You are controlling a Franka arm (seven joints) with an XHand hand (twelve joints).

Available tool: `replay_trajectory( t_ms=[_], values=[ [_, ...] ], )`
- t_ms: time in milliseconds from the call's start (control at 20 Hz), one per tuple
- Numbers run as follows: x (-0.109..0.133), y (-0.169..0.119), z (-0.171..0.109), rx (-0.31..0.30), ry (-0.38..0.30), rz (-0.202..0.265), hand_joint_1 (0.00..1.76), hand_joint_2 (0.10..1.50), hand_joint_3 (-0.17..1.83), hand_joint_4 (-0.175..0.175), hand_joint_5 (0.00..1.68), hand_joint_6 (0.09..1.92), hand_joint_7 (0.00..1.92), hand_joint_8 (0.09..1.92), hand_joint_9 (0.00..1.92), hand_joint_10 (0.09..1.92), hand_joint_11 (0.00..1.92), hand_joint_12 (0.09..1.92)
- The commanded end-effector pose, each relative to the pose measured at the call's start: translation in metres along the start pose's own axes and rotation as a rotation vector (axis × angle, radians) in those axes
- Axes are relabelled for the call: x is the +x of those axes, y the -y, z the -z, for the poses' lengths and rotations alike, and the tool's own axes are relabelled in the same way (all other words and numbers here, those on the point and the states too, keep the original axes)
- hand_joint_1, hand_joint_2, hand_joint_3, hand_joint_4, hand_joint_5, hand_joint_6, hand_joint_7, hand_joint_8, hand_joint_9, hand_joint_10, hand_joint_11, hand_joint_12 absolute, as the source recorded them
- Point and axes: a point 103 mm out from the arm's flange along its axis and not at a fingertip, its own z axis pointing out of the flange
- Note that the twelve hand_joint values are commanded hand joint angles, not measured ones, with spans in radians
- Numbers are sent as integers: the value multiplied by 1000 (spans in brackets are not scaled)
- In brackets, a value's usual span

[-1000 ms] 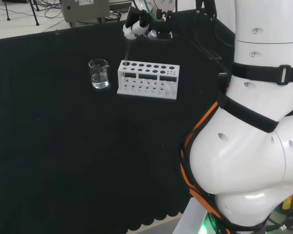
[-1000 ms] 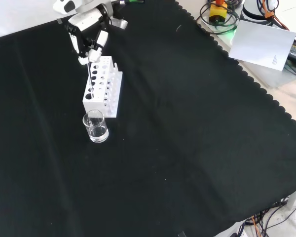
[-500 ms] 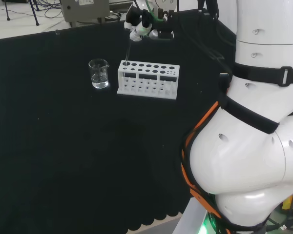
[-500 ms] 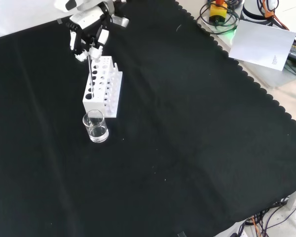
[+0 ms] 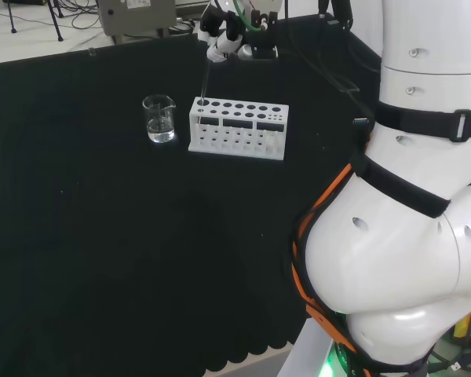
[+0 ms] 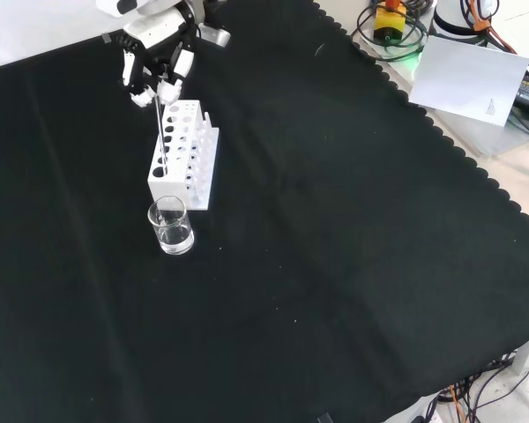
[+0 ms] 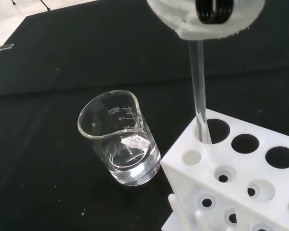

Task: Put the glass rod back on the white test tube rack.

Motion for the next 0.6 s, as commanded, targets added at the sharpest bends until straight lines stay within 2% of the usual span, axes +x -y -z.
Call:
replay_trajectory(
  t_ms=[50, 350, 600],
  values=[
    [2, 0, 1, -9, -3, 7, 1421, 871, -175, -175, 806, 816, 1099, 665, 1861, 665, 1920, 958],
    [3, 9, 9, -30, -19, 24, 1423, 871, -175, -175, 806, 813, 1097, 665, 1862, 665, 1920, 969],
    [7, 6, 9, -18, -10, 20, 1423, 871, -175, -175, 807, 811, 1096, 665, 1863, 664, 1920, 976]
  ],
)
